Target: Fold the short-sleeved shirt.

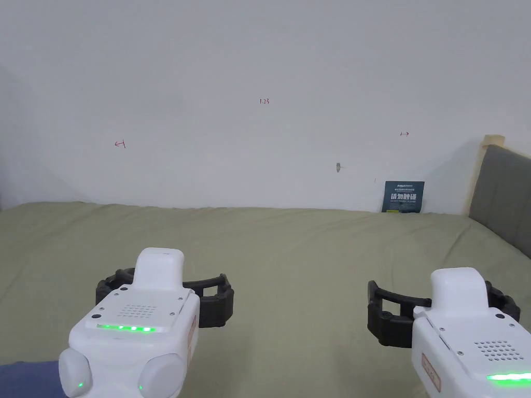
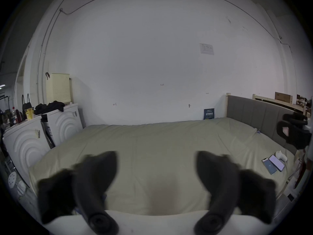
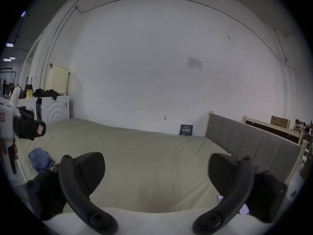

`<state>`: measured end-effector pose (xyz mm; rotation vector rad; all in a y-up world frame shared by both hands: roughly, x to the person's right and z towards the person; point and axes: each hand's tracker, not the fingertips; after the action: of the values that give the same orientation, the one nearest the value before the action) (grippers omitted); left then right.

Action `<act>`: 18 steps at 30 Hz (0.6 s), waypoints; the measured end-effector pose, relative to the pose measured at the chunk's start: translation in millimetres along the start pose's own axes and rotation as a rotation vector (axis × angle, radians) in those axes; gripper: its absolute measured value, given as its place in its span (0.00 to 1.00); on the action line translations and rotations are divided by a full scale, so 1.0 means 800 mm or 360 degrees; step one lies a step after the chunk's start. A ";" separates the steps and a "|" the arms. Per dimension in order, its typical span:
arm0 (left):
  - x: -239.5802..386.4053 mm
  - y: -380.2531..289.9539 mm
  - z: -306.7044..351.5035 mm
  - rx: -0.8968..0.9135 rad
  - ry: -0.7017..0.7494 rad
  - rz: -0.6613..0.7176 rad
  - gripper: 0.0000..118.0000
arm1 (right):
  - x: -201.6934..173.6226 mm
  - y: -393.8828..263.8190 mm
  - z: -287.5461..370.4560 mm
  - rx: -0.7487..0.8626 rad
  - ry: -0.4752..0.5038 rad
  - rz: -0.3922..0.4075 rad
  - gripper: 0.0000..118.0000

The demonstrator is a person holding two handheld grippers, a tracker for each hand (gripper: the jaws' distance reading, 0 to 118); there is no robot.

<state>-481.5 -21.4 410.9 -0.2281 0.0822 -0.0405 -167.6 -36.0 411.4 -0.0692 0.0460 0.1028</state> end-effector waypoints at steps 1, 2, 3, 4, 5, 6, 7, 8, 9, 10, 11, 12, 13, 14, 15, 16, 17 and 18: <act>-0.003 -0.001 0.000 -0.0005 -0.0032 -0.0017 1.00 | -0.001 -0.006 -0.005 -0.0039 -0.0010 -0.0005 1.00; -0.003 -0.001 -0.002 -0.0018 -0.0027 -0.0029 1.00 | -0.003 -0.008 -0.011 -0.0044 -0.0029 -0.0015 1.00; 0.000 0.000 -0.004 -0.0038 0.0012 -0.0054 1.00 | -0.004 -0.010 -0.016 -0.0049 -0.0030 -0.0018 1.00; 0.003 0.000 -0.004 -0.0060 0.0066 -0.0072 1.00 | -0.004 -0.009 -0.018 -0.0055 -0.0032 -0.0023 1.00; 0.003 0.001 -0.007 -0.0056 0.0085 -0.0075 1.00 | -0.002 -0.004 -0.015 -0.0057 -0.0032 -0.0027 1.00; 0.002 0.001 -0.006 -0.0046 0.0067 -0.0073 1.00 | -0.002 -0.005 -0.017 -0.0061 -0.0020 -0.0028 1.00; -0.003 0.001 -0.004 -0.0023 0.0023 -0.0058 1.00 | -0.003 -0.006 -0.020 -0.0059 -0.0004 -0.0023 1.00; -0.003 0.001 -0.003 -0.0012 -0.0032 -0.0010 1.00 | -0.005 -0.007 -0.024 -0.0062 0.0001 -0.0009 1.00; -0.004 0.003 -0.004 -0.0040 -0.0050 0.0020 1.00 | -0.006 -0.005 -0.013 -0.0061 -0.0003 0.0013 1.00; -0.004 0.007 -0.005 -0.0086 -0.0074 0.0043 1.00 | -0.007 -0.006 -0.015 -0.0059 -0.0005 0.0026 1.00; -0.004 0.008 -0.006 -0.0104 -0.0058 0.0040 1.00 | -0.008 -0.007 -0.018 -0.0061 -0.0002 0.0031 1.00; -0.001 0.007 -0.005 -0.0097 -0.0037 0.0039 1.00 | -0.008 -0.007 -0.021 -0.0064 0.0001 0.0032 1.00; 0.000 0.006 -0.005 -0.0094 -0.0009 0.0011 1.00 | -0.008 -0.005 -0.012 -0.0061 0.0002 0.0029 1.00; 0.002 0.006 -0.005 -0.0103 0.0030 -0.0028 1.00 | -0.008 -0.005 -0.012 -0.0057 0.0002 0.0026 1.00; 0.004 0.005 -0.005 -0.0107 0.0064 -0.0052 1.00 | -0.008 -0.006 -0.013 -0.0054 0.0002 0.0022 1.00; 0.007 0.003 -0.006 -0.0106 0.0094 -0.0085 1.00 | -0.009 -0.006 -0.014 -0.0055 0.0006 0.0021 1.00; 0.008 0.001 -0.006 -0.0109 0.0097 -0.0098 1.00 | -0.008 -0.004 -0.007 -0.0057 0.0009 0.0024 1.00; 0.008 0.000 -0.006 -0.0112 0.0080 -0.0117 1.00 | -0.009 -0.005 -0.007 -0.0058 0.0006 0.0028 1.00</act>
<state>-475.5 -22.8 406.0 -0.3002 0.1254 -0.1165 -174.3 -41.0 406.1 -0.1052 0.0486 0.1208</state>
